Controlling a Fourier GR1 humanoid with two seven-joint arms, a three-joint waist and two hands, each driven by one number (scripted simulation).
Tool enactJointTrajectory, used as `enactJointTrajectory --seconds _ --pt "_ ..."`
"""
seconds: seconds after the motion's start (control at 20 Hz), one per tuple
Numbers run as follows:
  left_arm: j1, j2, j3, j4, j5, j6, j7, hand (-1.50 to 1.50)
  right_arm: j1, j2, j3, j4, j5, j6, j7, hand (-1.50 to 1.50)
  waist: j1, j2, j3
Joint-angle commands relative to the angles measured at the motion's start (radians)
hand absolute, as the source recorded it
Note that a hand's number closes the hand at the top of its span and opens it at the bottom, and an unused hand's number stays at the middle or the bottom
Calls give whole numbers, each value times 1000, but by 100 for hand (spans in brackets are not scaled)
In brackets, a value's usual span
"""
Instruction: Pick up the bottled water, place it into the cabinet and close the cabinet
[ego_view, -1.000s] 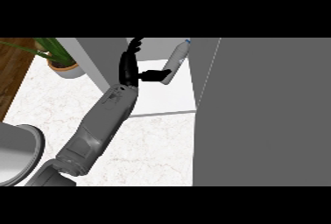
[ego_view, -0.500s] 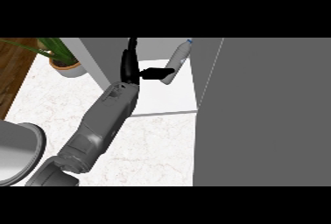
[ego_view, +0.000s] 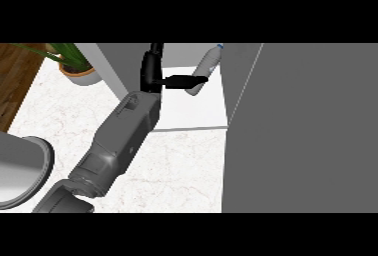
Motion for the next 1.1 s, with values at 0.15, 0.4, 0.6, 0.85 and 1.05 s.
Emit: enactJointTrajectory --seconds 0.15,0.4,0.6,0.85,1.05 --pt "80 47 12 -69 24 -117 -43 -150 62 -21 -2 -31 -15 0 -6 -150 40 -10 -7" --pt "152 71 -10 -126 75 -212 -67 -150 44 8 18 -10 22 -27 -20 -150 60 -14 -8" --pt "223 24 -82 -217 99 -204 -39 -150 96 -23 -4 -58 13 -26 -18 -150 89 -31 -7" --pt "333 31 -156 -409 144 -221 48 -150 94 -21 -7 -88 -16 -34 14 -150 105 -32 -7" --pt "423 2 -234 -594 171 -168 128 -150 109 -12 7 -39 15 -37 -28 -150 107 -34 -6"
